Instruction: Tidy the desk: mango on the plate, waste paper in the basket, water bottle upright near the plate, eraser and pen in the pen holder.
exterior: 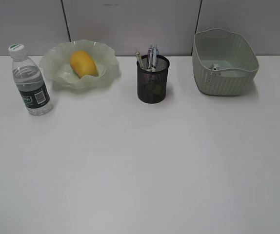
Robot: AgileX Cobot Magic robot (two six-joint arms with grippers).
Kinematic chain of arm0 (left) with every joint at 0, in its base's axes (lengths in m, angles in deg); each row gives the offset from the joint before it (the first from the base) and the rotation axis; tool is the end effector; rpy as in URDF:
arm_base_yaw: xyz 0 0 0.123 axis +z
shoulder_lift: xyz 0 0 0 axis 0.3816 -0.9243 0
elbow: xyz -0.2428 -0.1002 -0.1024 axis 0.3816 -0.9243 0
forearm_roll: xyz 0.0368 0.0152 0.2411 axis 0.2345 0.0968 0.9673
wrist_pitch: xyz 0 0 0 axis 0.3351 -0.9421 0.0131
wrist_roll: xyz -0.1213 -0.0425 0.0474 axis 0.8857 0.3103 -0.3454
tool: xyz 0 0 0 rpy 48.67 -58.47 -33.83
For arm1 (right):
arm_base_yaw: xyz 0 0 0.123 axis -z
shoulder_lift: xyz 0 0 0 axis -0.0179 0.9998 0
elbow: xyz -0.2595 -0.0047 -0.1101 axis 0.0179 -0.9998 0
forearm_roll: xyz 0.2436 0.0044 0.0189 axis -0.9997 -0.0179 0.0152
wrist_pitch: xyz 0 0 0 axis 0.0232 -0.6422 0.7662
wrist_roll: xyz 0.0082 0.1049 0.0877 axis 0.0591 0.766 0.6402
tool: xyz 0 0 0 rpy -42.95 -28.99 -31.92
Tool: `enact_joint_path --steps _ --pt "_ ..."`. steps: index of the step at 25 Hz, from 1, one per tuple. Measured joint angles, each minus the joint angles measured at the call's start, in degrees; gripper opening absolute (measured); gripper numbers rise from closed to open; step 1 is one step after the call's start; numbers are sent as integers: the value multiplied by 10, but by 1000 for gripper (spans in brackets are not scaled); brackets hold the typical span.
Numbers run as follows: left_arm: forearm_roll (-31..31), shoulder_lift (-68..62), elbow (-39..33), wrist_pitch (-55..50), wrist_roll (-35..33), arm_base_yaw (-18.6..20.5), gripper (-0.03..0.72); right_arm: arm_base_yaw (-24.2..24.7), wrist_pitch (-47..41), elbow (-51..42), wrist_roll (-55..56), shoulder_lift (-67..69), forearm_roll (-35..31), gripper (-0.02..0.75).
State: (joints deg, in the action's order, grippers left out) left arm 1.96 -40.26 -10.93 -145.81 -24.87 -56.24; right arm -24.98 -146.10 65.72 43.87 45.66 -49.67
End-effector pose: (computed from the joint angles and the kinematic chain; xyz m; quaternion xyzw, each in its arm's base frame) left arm 0.0448 -0.0324 0.2518 0.2552 0.8587 -0.1400 0.4219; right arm 0.0599 0.0284 0.2439 -0.2001 0.8859 0.0933 0.4079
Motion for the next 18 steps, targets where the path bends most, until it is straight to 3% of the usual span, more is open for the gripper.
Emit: enact_joint_path --steps 4,8,18 --pt "0 0 0 0 0 4 510 0 0 0 0 -3 0 561" --pt "0 8 0 1 0 47 510 29 0 0 0 -7 -4 561" --pt "0 67 0 2 0 243 510 228 1 0 0 -75 -4 561"
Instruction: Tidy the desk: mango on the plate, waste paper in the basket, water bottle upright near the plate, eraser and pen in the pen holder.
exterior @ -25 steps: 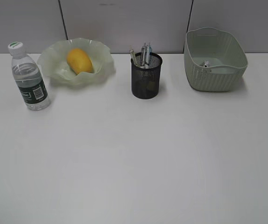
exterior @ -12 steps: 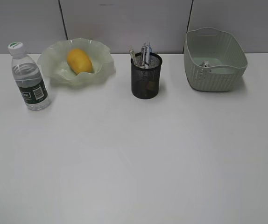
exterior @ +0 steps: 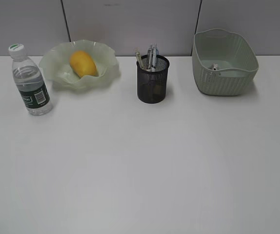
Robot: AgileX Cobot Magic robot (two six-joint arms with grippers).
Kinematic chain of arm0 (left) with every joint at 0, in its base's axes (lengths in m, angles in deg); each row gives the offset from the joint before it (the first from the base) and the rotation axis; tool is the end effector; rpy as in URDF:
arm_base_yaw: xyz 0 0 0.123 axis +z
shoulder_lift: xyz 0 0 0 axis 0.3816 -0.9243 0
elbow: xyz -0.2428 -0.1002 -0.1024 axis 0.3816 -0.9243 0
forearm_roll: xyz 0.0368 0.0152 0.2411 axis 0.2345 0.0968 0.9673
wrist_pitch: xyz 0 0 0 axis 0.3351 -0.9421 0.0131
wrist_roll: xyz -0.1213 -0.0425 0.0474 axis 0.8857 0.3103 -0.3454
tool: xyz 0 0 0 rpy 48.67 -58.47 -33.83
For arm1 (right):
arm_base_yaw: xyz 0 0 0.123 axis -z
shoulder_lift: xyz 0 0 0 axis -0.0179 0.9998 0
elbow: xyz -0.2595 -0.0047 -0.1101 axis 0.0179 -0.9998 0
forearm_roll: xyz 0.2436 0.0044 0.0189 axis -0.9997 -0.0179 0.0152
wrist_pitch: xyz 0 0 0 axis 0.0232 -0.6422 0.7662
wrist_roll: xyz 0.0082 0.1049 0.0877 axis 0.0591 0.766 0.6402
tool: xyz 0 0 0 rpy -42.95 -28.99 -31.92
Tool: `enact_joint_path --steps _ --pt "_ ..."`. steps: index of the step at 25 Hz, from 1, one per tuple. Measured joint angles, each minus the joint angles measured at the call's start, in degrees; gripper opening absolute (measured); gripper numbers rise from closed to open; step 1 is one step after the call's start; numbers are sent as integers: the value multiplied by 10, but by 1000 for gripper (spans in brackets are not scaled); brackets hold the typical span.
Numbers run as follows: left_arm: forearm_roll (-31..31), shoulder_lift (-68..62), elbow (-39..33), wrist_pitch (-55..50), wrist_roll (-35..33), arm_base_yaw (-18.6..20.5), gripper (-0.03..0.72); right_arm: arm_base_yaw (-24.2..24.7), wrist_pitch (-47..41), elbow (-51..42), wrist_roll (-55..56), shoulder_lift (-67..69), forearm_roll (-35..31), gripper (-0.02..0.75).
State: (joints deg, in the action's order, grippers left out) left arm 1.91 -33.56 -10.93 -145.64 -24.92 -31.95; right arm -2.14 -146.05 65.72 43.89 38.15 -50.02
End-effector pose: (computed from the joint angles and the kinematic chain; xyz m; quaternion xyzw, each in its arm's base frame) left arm 0.0391 -0.0087 0.2577 0.0675 0.8649 -0.0530 0.4945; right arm 0.0499 0.0027 0.2516 -0.0196 0.8785 0.0157 0.4771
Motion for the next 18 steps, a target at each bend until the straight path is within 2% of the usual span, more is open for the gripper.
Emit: enact_joint_path --steps 3,7,18 --pt "0 17 0 0 0 44 510 31 0 0 0 -28 0 561" --pt "0 44 0 0 0 78 510 44 0 0 0 -68 0 561" --pt "0 48 -2 0 0 87 510 44 0 -1 0 -78 -3 561"
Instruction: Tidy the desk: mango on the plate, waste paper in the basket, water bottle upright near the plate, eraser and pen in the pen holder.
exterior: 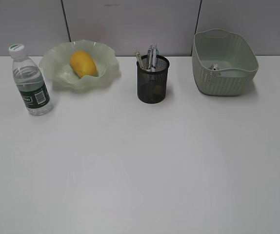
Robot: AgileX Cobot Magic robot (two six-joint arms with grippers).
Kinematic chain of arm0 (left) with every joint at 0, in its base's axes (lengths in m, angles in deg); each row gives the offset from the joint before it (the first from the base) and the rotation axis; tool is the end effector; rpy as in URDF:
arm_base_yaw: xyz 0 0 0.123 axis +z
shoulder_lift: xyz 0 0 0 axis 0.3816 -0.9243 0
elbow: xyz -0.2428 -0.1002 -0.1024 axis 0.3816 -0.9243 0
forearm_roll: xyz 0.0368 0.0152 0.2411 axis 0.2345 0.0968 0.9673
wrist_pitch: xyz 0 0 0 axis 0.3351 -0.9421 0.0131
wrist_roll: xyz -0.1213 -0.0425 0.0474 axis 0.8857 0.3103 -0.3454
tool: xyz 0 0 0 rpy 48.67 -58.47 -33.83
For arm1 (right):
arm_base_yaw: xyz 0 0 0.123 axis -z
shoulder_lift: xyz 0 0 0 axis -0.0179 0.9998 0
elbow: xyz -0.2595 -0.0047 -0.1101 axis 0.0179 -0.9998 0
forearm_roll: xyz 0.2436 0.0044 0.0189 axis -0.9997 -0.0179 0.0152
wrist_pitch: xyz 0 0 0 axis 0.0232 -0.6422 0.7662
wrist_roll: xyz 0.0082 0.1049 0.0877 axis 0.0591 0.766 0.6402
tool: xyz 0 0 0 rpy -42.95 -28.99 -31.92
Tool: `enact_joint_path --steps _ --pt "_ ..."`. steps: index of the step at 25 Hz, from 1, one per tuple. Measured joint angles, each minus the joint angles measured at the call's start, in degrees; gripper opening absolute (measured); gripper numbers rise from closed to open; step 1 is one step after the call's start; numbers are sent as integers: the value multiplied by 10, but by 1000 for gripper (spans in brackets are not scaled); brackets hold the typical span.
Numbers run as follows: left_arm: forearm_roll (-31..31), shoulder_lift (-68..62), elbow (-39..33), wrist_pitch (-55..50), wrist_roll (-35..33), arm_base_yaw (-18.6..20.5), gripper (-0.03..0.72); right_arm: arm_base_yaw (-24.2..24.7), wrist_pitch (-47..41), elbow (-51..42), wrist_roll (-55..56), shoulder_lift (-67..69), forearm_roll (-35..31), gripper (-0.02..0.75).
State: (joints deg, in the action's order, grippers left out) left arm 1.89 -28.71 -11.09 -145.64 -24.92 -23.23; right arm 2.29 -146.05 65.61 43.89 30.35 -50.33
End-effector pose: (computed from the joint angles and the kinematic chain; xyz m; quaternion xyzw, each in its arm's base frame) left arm 0.0287 -0.0026 0.2597 0.0019 0.8465 -0.0159 0.5322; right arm 0.0322 -0.0001 0.2566 0.0137 0.8446 -0.0004 0.5352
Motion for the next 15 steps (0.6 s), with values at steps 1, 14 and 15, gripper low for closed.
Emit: enact_joint_path --steps 1,14,15 --pt "0 0 0 0 0 0 510 0 0 0 0 0 0 561" --pt "0 0 0 0 0 0 510 1 0 0 0 0 -1 561" --pt "0 0 0 0 0 0 508 1 0 0 0 0 -1 561"
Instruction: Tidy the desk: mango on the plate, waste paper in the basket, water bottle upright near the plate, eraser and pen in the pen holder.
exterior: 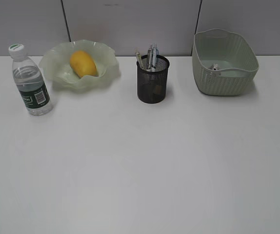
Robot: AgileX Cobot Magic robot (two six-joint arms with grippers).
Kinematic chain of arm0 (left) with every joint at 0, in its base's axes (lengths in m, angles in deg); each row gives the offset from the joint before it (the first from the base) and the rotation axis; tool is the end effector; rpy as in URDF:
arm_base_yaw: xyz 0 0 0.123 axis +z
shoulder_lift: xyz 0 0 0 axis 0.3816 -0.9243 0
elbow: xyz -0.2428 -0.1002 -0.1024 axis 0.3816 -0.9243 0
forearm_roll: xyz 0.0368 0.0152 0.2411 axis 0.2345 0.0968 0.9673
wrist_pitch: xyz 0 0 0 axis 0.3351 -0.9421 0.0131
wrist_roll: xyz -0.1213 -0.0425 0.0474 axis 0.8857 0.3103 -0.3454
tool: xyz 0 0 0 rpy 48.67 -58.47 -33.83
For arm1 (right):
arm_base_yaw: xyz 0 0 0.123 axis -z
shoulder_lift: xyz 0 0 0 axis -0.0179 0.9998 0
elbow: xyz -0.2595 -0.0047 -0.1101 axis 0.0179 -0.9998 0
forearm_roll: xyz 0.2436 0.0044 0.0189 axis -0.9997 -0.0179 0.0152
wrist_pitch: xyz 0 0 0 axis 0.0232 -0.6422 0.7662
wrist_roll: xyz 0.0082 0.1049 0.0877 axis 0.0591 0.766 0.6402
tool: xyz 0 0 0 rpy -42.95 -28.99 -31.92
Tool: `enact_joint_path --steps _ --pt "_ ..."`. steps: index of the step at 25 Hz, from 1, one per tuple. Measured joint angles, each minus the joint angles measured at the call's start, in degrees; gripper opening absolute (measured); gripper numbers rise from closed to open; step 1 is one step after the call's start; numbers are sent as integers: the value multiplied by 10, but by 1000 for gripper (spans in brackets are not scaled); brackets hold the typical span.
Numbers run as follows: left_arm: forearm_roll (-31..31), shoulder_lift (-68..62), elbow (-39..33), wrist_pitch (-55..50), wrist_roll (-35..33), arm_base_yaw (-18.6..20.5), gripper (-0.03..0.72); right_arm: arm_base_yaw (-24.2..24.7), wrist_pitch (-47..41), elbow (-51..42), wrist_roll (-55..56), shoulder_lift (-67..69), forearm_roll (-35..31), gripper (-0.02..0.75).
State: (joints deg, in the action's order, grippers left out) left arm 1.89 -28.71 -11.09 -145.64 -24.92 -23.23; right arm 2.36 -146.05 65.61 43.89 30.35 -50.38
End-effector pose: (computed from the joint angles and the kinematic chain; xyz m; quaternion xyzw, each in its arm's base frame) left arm 0.0287 -0.0026 0.2597 0.0019 0.8465 -0.0159 0.5322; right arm 0.0322 0.0000 0.2566 0.0142 0.8446 -0.0003 0.5352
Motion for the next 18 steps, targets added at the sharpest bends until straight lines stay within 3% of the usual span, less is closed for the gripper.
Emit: enact_joint_path --steps 18 --pt "0 0 0 0 0 0 447 0 0 0 0 0 0 561"
